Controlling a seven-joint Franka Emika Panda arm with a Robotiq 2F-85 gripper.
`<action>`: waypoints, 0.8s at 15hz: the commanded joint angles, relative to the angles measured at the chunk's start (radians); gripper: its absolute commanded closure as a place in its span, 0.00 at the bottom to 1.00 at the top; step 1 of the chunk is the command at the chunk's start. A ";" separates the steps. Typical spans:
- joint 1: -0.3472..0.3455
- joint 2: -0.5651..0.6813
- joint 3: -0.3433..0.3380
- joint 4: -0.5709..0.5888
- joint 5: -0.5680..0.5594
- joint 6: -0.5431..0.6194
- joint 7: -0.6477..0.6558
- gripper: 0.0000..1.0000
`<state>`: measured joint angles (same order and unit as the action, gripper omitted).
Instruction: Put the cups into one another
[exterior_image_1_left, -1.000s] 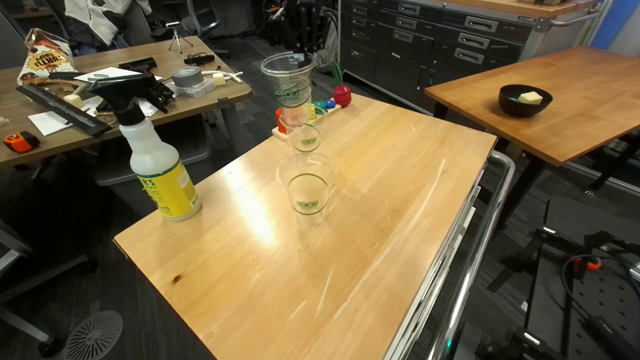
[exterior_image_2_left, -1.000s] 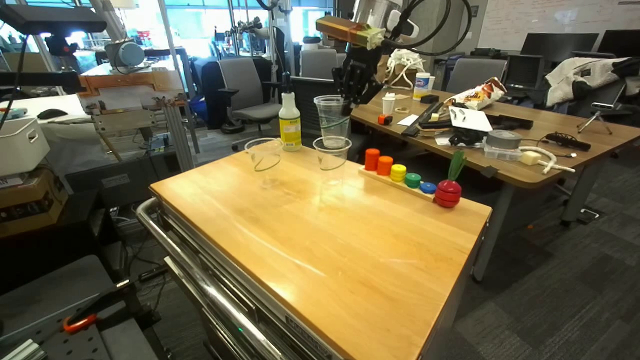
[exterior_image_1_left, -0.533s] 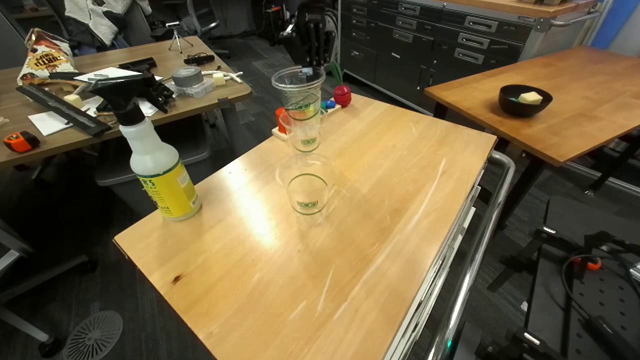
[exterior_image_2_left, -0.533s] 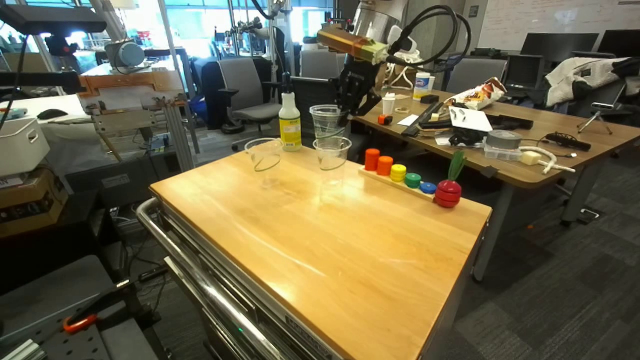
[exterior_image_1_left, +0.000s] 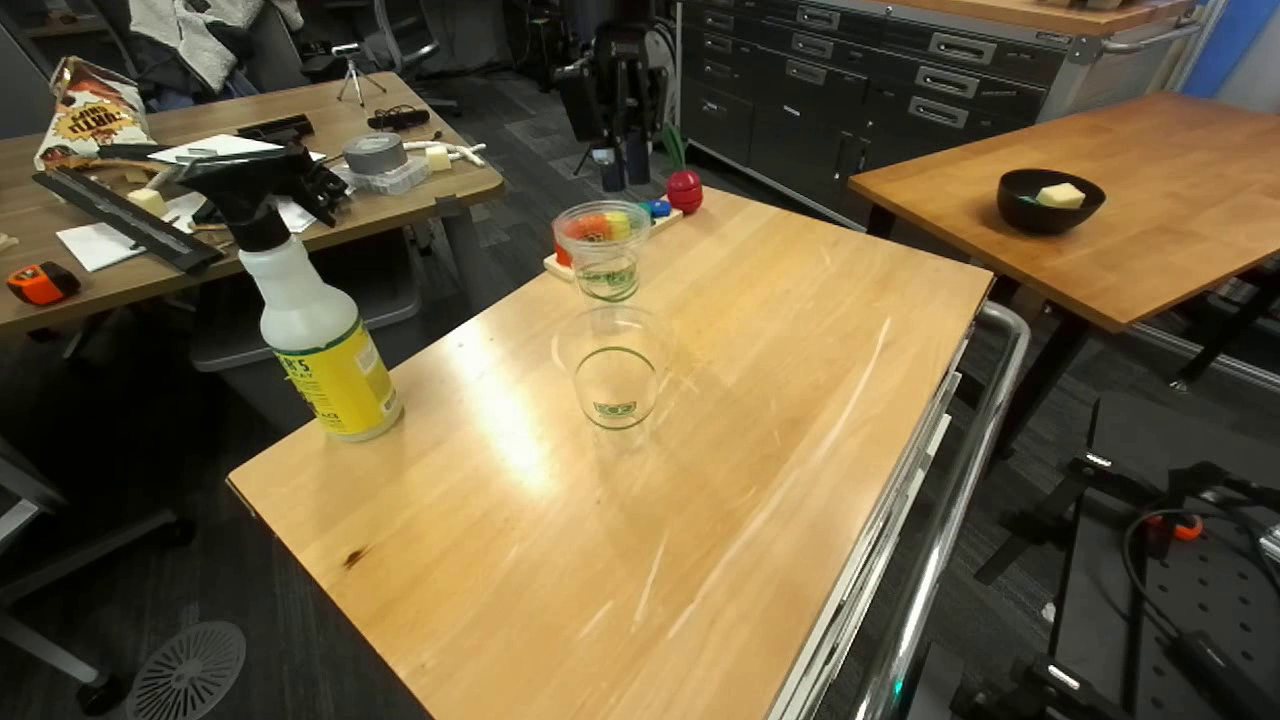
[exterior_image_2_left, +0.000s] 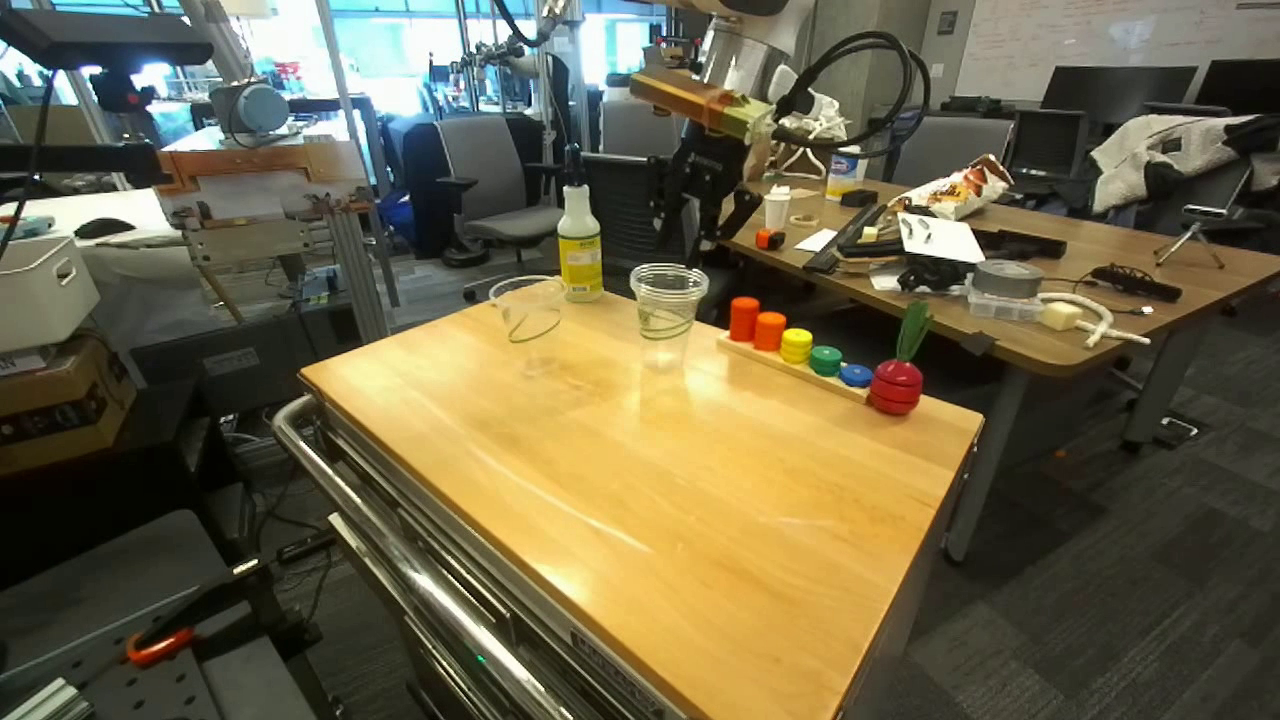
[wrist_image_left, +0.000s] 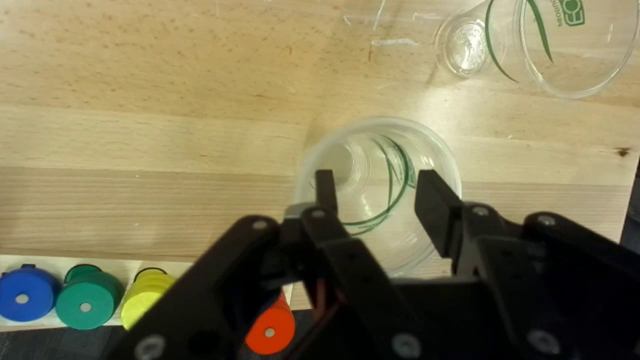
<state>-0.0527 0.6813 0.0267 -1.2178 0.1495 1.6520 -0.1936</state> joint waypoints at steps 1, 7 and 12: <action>-0.004 -0.028 0.009 -0.039 -0.014 0.053 -0.026 0.23; 0.012 -0.025 -0.005 -0.096 -0.087 0.167 -0.024 0.00; 0.013 -0.020 -0.004 -0.137 -0.125 0.204 -0.019 0.00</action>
<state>-0.0465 0.6801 0.0268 -1.3197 0.0505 1.8254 -0.2104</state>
